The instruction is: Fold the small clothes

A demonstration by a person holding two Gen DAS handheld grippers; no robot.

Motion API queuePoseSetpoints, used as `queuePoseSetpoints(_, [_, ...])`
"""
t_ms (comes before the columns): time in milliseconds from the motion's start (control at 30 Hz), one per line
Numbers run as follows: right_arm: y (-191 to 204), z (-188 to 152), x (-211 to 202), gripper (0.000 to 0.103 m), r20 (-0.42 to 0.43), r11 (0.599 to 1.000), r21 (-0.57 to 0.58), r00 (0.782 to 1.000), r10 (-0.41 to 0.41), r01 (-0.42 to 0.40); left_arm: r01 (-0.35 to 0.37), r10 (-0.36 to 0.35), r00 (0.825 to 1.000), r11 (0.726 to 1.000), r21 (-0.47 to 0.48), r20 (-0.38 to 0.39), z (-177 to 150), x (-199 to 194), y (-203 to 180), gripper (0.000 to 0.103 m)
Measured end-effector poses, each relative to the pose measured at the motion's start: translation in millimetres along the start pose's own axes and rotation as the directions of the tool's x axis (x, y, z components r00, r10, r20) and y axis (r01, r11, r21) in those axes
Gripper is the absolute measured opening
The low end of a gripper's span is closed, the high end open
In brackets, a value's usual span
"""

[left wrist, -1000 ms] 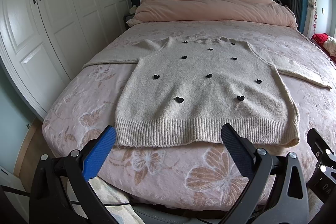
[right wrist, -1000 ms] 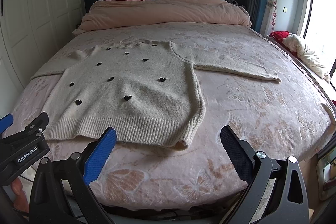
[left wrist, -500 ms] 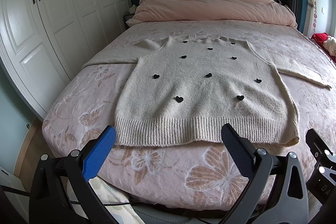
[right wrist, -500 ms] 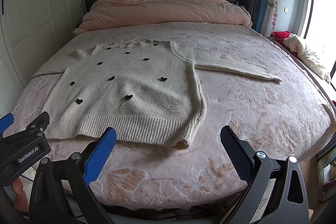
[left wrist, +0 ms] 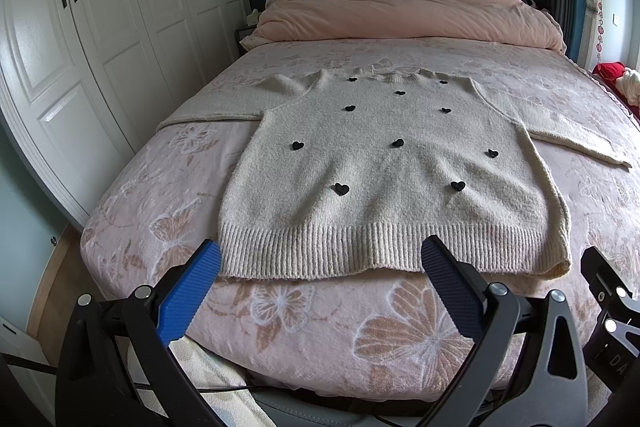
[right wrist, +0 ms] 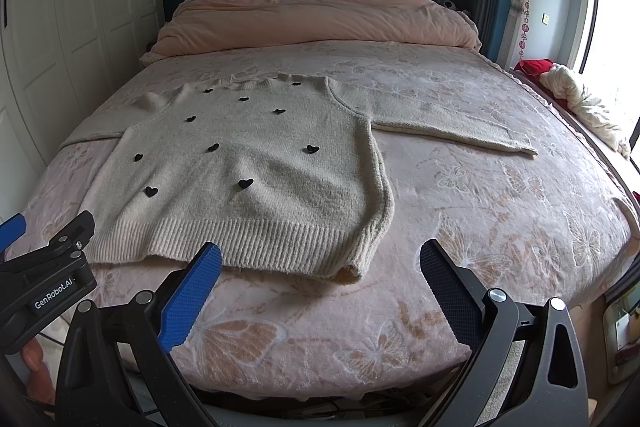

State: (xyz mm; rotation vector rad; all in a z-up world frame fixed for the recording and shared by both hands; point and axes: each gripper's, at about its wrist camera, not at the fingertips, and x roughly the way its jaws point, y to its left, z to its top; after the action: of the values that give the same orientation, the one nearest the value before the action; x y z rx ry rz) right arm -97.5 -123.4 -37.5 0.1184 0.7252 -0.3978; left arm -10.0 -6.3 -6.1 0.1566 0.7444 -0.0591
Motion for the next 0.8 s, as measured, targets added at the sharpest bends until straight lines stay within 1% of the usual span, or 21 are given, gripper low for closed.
queuePoseSetpoints(167, [-1, 0, 0, 0.098, 0.003, 1.000, -0.001, 1.000, -0.002, 0.002, 0.000, 0.000, 1.000, 1.000, 0.000, 0.000, 1, 0, -1, 0.098])
queuePoseSetpoints(267, [0, 1, 2, 0.098, 0.005, 1.000, -0.002, 1.000, -0.005, 0.005, 0.015, -0.015, 1.000, 1.000, -0.006, -0.010, 0, 2, 0, 0.098])
queuePoseSetpoints(333, [-5, -1, 4, 0.098, 0.007, 1.000, 0.000, 1.000, -0.004, 0.004, 0.039, -0.040, 0.999, 0.999, -0.031, -0.025, 0, 6, 4, 0.098])
queuePoseSetpoints(367, [-12, -4, 12, 0.098, -0.003, 1.000, 0.005, 1.000, 0.004, -0.004, 0.045, -0.046, 0.999, 0.998, -0.038, -0.029, 1, 8, 3, 0.098])
queuePoseSetpoints(433, [-27, -3, 20, 0.098, 0.007, 1.000, 0.013, 1.000, 0.016, -0.016, 0.054, -0.056, 0.998, 0.996, -0.066, -0.022, 5, 12, 7, 0.098])
queuePoseSetpoints(500, [-48, 2, 29, 0.098, 0.035, 0.999, 0.015, 0.998, 0.042, -0.043, 0.057, -0.059, 0.998, 0.994, -0.094, -0.012, 12, 16, 10, 0.098])
queuePoseSetpoints(600, [-95, 17, 48, 0.098, 0.073, 0.997, 0.056, 0.996, 0.047, -0.051, 0.079, -0.079, 0.997, 0.983, -0.167, 0.006, 25, 25, 16, 0.098])
queuePoseSetpoints(700, [-155, 37, 75, 0.098, 0.122, 0.985, 0.153, 0.990, 0.064, -0.083, 0.089, -0.085, 0.996, 0.971, -0.221, 0.030, 36, 35, 17, 0.098])
queuePoseSetpoints(733, [-176, 45, 85, 0.098, 0.116, 0.984, 0.166, 0.992, 0.048, -0.067, 0.083, -0.077, 0.996, 0.970, -0.230, 0.039, 39, 39, 16, 0.098])
queuePoseSetpoints(800, [-221, 59, 111, 0.098, 0.150, 0.962, 0.253, 0.986, 0.067, -0.104, 0.073, -0.062, 0.997, 0.970, -0.232, 0.053, 47, 47, 12, 0.098])
